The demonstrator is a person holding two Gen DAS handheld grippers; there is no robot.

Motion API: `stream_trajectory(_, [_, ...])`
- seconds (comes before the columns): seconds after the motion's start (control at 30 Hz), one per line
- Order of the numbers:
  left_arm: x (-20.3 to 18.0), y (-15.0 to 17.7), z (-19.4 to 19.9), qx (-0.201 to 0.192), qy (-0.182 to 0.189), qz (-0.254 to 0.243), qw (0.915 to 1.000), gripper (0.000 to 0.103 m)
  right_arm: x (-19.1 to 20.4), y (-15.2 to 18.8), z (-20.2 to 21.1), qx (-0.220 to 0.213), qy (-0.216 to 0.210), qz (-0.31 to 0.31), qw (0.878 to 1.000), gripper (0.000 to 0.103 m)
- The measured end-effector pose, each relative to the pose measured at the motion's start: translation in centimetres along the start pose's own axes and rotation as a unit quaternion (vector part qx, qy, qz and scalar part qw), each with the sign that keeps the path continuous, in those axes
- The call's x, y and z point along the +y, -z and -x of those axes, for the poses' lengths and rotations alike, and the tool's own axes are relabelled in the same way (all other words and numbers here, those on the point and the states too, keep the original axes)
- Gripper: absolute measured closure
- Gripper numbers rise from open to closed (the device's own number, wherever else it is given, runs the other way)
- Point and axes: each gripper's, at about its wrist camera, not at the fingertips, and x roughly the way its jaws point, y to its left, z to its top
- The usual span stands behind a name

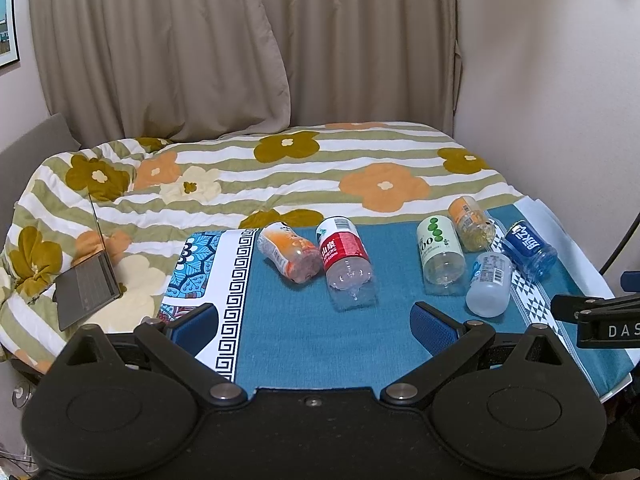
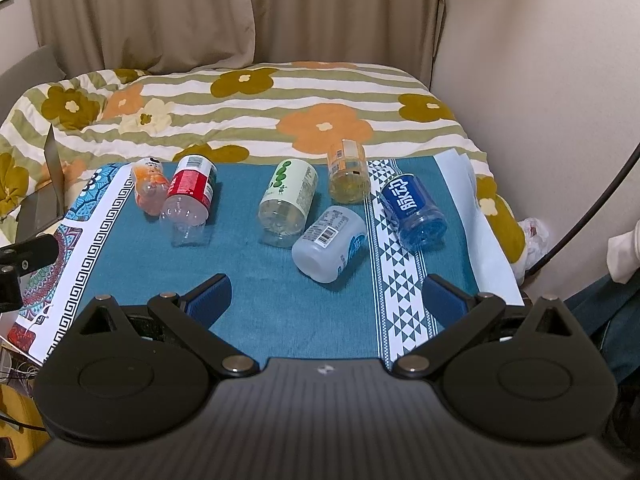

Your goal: Flip cup upright

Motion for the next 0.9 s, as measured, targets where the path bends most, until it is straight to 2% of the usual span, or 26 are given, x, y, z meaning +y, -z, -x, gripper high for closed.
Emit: stream_trajectory(0.9, [-0.35,-0.03,-0.23,0.011,0.005,-0.007,0.9999,0.0,0.23,0.17,-0.27,0.006,0.001,0.0,1.0,0.0])
